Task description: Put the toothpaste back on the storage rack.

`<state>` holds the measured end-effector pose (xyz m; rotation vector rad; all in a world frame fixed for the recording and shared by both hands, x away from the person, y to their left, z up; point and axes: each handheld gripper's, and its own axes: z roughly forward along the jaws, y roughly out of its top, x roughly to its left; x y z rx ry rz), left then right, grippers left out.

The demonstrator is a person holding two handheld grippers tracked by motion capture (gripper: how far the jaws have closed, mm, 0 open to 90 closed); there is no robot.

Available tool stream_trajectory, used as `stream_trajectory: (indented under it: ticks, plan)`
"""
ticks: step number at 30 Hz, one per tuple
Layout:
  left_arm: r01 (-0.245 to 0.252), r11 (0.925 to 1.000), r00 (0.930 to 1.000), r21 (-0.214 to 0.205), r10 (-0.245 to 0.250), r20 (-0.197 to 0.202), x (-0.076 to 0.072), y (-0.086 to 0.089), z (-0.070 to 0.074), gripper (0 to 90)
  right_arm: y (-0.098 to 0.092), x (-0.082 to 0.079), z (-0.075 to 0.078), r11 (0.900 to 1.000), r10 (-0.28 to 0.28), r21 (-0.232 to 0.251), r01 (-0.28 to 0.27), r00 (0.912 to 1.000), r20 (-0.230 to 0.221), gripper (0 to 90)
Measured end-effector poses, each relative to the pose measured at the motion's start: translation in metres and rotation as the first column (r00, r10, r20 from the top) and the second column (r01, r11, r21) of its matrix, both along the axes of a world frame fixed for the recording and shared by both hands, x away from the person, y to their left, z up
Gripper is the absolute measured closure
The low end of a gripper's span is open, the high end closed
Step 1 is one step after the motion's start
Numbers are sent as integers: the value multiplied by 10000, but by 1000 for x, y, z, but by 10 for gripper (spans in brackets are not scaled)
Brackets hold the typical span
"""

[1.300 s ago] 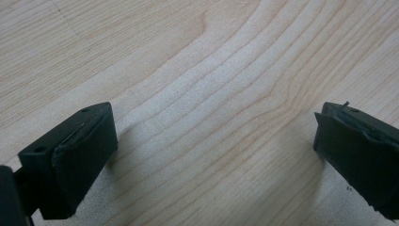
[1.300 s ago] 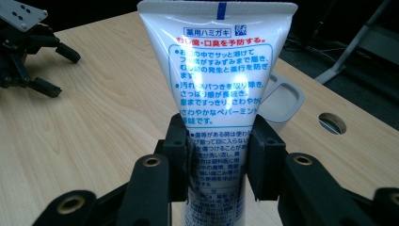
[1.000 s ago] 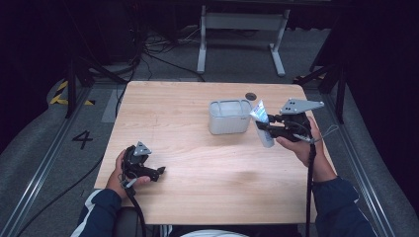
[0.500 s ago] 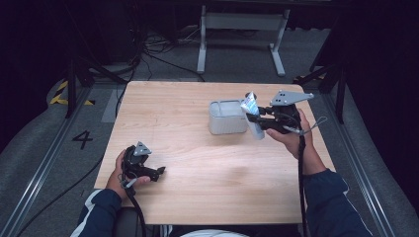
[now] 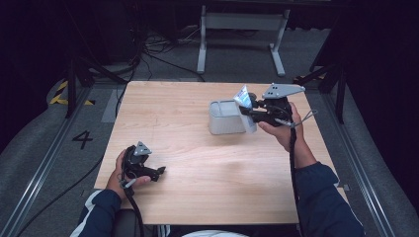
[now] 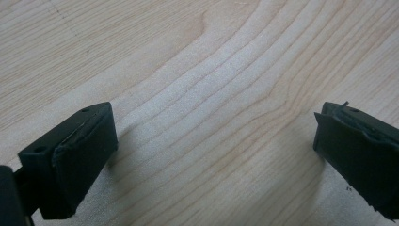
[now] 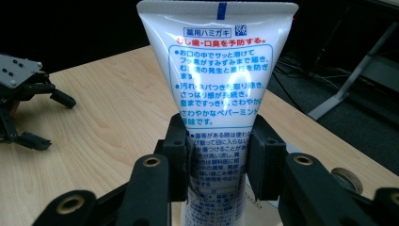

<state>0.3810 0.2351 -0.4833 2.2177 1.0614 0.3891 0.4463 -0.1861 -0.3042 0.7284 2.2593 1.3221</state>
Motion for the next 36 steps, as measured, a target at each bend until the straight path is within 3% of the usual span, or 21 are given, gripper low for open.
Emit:
stream_trajectory:
  ticks: [17,29,36]
  plan:
    - [150,9999,9999,11,-151,83,2,1,0,3,-3,19,4,9969,-191,762,174,9996,217,659]
    - [145,9999,9998,27,-145,95,2,1,0,3,4,32,9,9951,-13,990,-15,9996,282,659]
    - [141,9999,9999,22,-141,89,2,1,0,3,14,39,10,9962,56,869,-90,9992,392,658]
